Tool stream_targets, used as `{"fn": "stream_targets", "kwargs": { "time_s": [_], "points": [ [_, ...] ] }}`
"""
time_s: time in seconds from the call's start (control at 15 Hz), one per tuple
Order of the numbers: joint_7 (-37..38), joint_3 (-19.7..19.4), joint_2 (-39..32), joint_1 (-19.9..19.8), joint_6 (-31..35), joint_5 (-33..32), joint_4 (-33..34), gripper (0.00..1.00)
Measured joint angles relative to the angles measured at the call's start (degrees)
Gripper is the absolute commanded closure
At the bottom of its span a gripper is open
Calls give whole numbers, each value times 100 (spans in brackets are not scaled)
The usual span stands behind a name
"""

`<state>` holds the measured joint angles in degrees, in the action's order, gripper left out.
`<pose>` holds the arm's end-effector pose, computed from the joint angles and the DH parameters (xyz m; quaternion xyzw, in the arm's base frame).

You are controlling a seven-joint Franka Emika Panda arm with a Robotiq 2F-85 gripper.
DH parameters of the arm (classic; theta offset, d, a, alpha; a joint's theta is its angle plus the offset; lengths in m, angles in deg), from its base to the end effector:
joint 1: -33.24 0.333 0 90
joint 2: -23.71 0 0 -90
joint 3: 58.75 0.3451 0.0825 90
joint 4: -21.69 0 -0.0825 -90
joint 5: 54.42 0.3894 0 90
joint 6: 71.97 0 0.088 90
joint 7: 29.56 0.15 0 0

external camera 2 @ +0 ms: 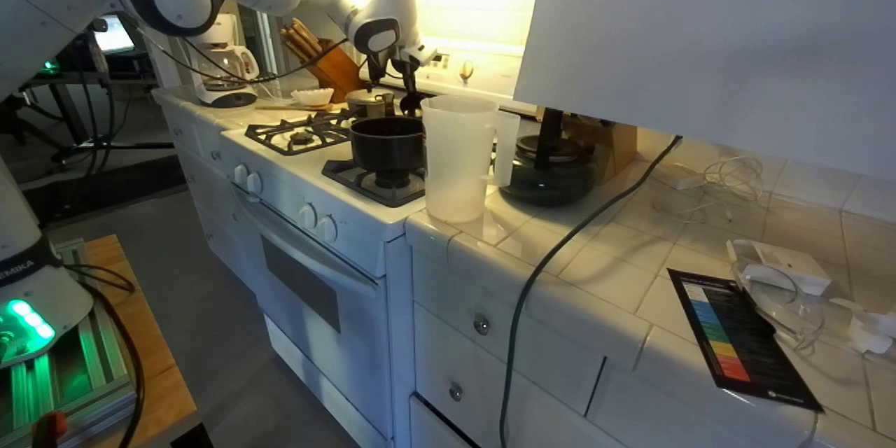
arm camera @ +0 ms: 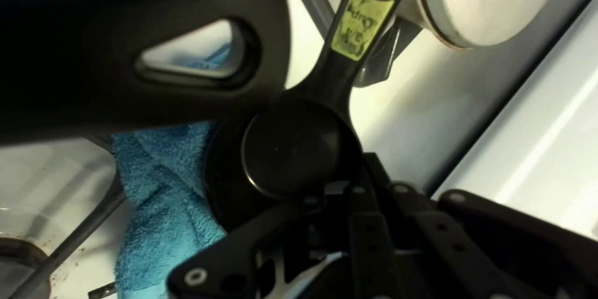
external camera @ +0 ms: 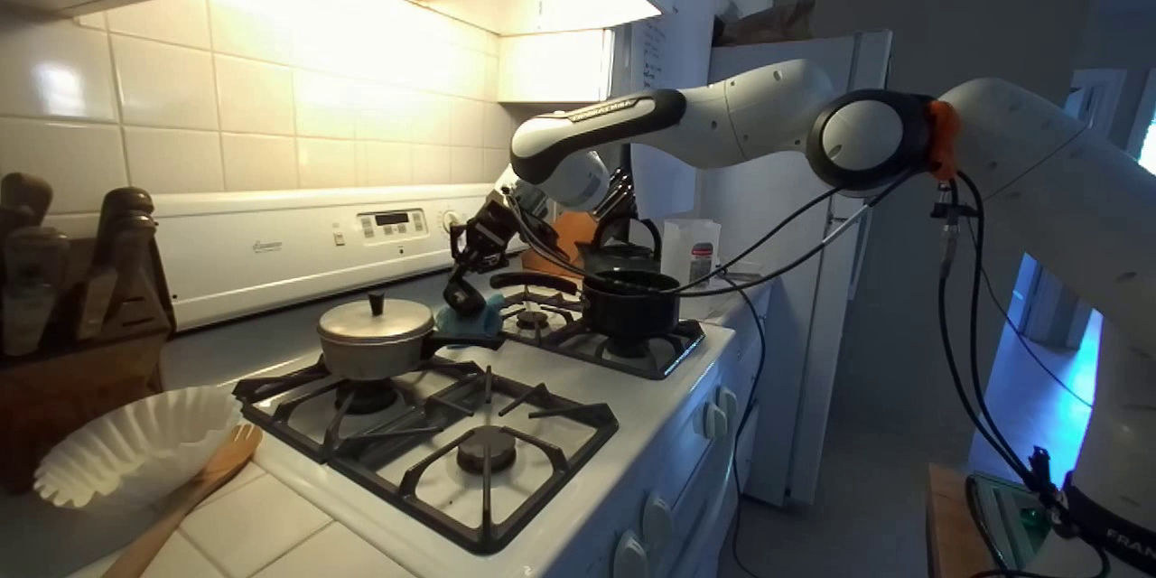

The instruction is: Pick up the scooper, wipe it against the towel, then put it on the left counter

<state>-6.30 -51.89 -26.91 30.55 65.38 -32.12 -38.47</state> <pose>0.8584 0.0386 0.3393 -0.9071 0.2935 -0.1726 0.2474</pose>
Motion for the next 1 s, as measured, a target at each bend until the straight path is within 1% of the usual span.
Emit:
{"fn": "stream_targets", "kwargs": {
  "time_s": [0.4, 0.67, 0.87, 1.0],
  "points": [
    [282, -460, 22, -35, -35, -4, 6, 99],
    [423, -630, 13, -84, -63, -21, 5, 99],
    [580, -846, 7, -95, -63, -37, 4, 99],
    [590, -899, -6, -120, -73, -38, 4, 99]
  ]
}}
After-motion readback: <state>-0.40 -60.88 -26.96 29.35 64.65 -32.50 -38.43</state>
